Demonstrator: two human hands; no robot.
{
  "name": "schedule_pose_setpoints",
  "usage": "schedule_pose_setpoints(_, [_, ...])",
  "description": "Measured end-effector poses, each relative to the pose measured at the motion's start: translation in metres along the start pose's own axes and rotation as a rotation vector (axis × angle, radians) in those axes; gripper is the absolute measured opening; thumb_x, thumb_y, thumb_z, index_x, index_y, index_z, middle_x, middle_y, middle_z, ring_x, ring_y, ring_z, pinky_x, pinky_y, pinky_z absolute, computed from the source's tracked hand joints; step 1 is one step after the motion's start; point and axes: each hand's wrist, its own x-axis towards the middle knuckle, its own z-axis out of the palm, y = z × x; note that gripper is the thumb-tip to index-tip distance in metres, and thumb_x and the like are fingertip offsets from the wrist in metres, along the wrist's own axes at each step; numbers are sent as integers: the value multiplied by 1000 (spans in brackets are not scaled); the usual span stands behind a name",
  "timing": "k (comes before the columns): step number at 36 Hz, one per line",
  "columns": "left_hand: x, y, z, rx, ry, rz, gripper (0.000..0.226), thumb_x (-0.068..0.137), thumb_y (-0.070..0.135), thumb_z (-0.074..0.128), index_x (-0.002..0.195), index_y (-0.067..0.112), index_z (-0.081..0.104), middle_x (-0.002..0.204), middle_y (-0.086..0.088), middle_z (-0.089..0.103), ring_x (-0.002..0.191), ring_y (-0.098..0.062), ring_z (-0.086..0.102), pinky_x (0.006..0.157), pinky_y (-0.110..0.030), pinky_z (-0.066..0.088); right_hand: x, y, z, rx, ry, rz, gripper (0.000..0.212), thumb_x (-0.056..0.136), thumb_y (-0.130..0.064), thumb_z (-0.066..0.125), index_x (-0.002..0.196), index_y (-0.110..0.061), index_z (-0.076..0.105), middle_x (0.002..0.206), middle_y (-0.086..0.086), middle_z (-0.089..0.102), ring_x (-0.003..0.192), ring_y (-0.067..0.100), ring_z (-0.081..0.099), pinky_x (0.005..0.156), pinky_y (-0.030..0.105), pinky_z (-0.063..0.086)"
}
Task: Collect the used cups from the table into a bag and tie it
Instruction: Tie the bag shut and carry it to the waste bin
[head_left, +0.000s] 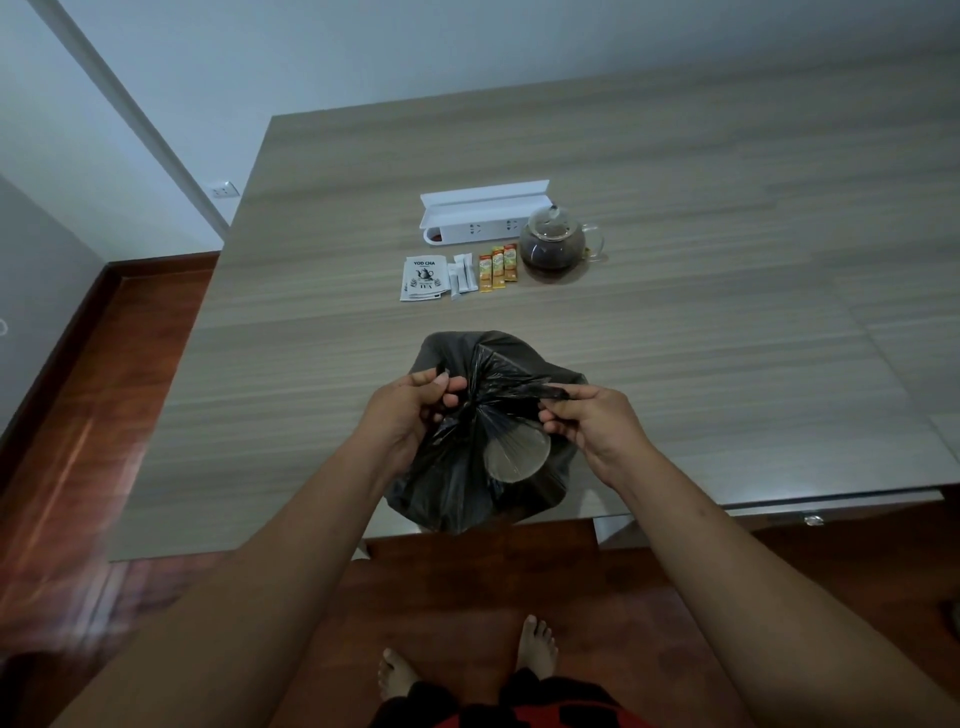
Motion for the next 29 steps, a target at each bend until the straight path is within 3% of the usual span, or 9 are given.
schedule_pose_setpoints(4, [-3,5,-1,33,-30,51,7,93,5,61,94,7,67,80,-1,76,58,-4,64,50,-14,46,-3,-3,3,-14,-43,-22,15,84,12,64,94,2,70,74,11,71,60,14,67,55,22,55])
schedule_pose_setpoints(8, [-8,10,5,272,-29,169,10,87,13,72,97,12,73,72,-3,73,66,-10,67,59,-20,49,-5,-12,6,13,-96,-55,16,87,11,60,93,0,69,75,9,70,64,14,67,58,23,57])
schedule_pose_setpoints(13, [-13,13,17,464,30,307,12,79,13,81,89,8,74,68,-3,74,62,-12,70,53,-17,50,-6,-23,17,83,-140,-85,17,88,12,57,93,0,68,74,11,69,65,15,68,60,25,58])
schedule_pose_setpoints(19, [-13,11,21,555,104,345,14,79,13,81,88,4,75,75,-10,75,63,-13,71,54,-18,51,-5,-23,23,173,-183,-67,15,83,15,62,92,4,67,81,16,71,75,22,72,68,25,59])
schedule_pose_setpoints(23, [-12,11,19,605,127,351,10,78,14,81,85,8,77,73,-9,76,63,-14,72,56,-22,54,-5,-21,24,15,-183,-126,21,70,1,81,86,-2,68,84,12,72,78,22,71,70,25,58])
schedule_pose_setpoints(29, [-12,13,21,783,85,405,6,78,11,80,80,16,80,72,-2,76,66,-14,73,64,-26,59,-3,-25,32,-171,-73,-301,25,76,15,71,75,-10,68,77,10,70,63,18,70,61,21,57])
